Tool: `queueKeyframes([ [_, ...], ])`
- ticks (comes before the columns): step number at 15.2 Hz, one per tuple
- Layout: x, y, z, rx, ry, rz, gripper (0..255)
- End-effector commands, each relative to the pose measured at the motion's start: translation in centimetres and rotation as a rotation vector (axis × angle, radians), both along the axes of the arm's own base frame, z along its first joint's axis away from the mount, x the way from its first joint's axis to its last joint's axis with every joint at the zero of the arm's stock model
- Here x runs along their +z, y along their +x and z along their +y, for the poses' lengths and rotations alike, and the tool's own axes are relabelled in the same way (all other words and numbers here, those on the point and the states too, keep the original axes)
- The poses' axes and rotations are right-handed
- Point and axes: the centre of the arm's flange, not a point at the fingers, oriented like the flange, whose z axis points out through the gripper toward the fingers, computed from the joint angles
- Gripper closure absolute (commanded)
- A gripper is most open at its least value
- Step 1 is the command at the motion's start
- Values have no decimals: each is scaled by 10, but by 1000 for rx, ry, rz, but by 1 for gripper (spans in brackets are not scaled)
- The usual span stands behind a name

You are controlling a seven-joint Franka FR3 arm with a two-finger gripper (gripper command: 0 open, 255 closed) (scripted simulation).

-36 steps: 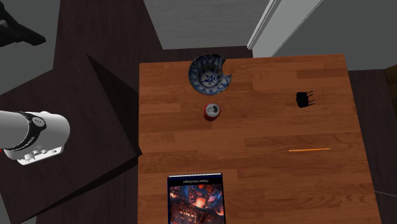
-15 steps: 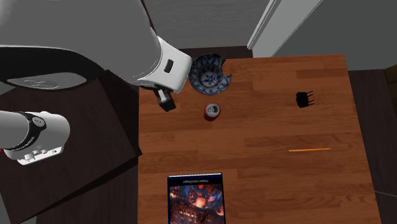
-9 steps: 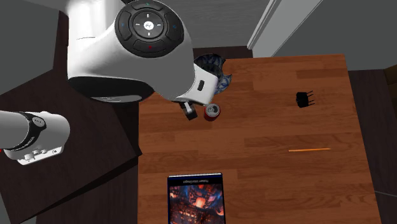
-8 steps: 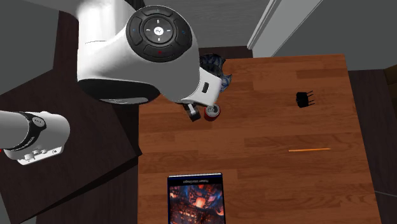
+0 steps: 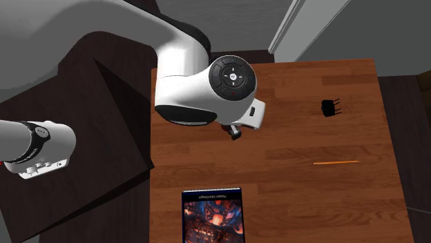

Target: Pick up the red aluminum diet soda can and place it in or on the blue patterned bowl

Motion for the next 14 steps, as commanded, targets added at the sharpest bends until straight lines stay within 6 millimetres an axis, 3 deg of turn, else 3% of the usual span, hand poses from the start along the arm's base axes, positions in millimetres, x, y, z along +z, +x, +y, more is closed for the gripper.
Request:
queueKeyframes([
  [1,-10,3,-7,2,-1,1,0],
  [7,-45,3,-7,2,-1,1,0],
  [14,-45,3,-7,2,-1,1,0],
])
